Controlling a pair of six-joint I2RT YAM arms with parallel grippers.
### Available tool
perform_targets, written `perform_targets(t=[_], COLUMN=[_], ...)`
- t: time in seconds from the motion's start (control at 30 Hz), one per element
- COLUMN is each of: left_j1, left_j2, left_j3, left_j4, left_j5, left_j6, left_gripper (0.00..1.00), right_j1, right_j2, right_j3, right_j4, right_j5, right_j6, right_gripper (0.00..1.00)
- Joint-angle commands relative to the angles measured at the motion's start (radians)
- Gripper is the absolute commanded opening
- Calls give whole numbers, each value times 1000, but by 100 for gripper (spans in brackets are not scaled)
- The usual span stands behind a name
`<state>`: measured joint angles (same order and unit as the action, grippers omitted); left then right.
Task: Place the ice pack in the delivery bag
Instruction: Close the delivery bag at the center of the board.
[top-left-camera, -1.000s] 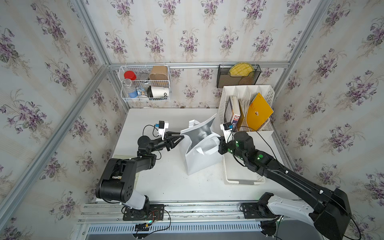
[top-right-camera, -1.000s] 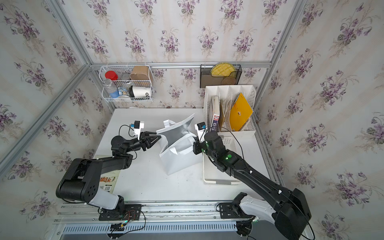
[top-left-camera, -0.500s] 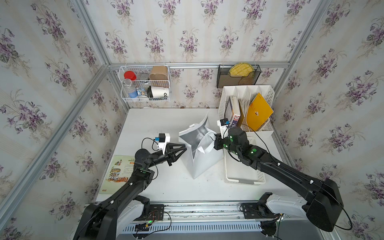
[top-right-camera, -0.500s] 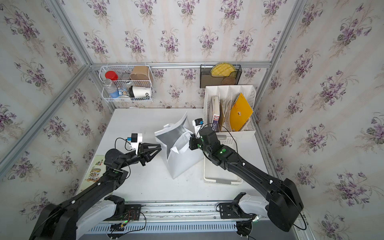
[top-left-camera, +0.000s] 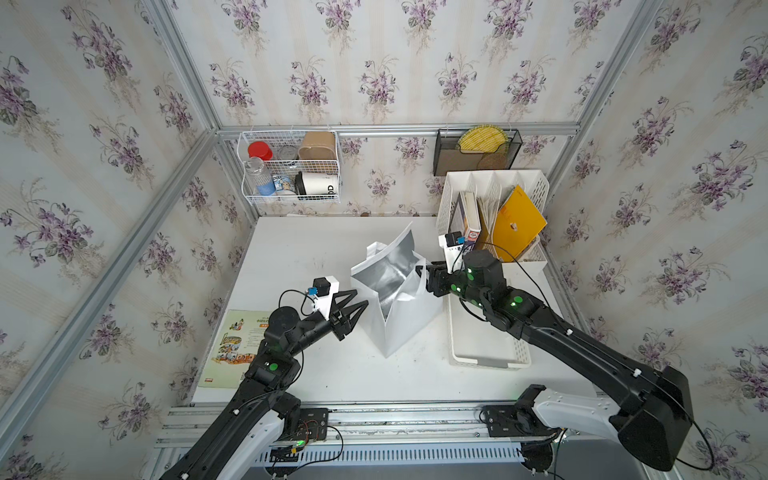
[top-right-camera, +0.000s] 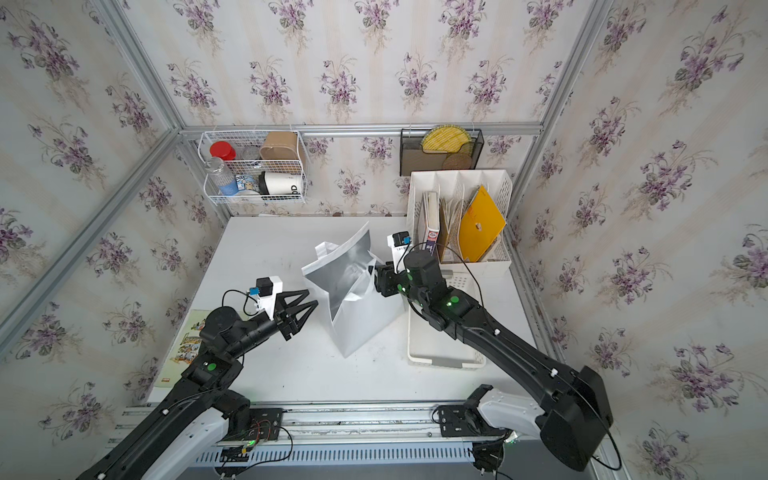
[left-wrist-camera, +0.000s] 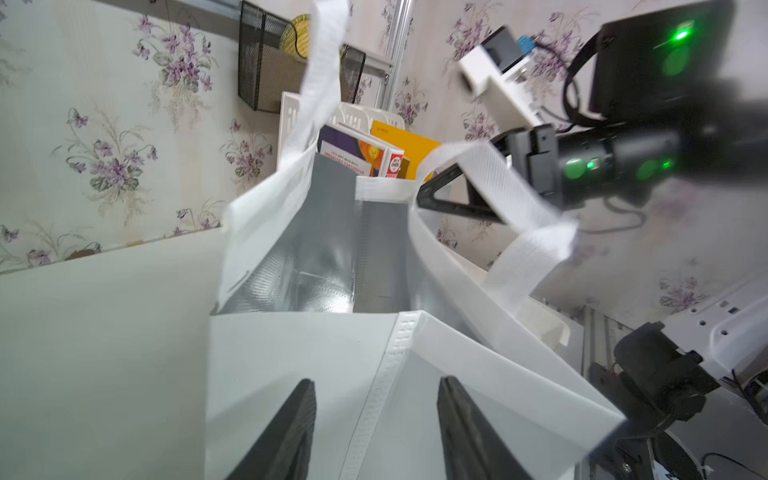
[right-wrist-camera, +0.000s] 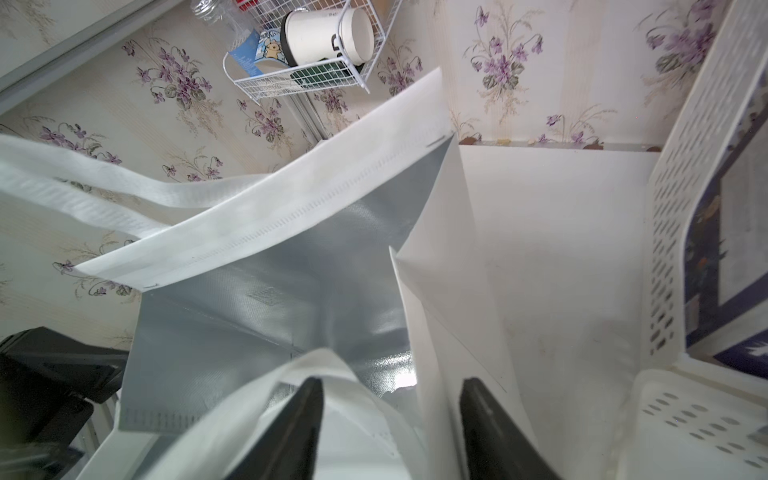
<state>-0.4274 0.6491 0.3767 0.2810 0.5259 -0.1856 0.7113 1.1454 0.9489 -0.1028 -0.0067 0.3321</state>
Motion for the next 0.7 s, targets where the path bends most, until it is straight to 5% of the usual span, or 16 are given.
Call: perform_targets(t=[0.0, 0.23, 0.47, 0.67], left_j1=[-1, 0, 0, 0], left_j2=[15, -33, -38, -38], left_j3=[21, 15, 25, 27], left_j4=[-77, -97, -112, -112], left_j5=[-55, -160, -195, -195], left_j6=[24, 35, 31, 29], left_gripper=[53, 62, 64, 65], right_j1=[1, -1, 1, 2], right_j2=[-59, -162, -277, -337], right_j3=[8, 91, 142, 177], right_j4=[-116, -358, -437, -474], right_j5=[53, 139, 99, 53], right_j6=[-26, 39, 104, 175], right_gripper=[78, 92, 93, 84])
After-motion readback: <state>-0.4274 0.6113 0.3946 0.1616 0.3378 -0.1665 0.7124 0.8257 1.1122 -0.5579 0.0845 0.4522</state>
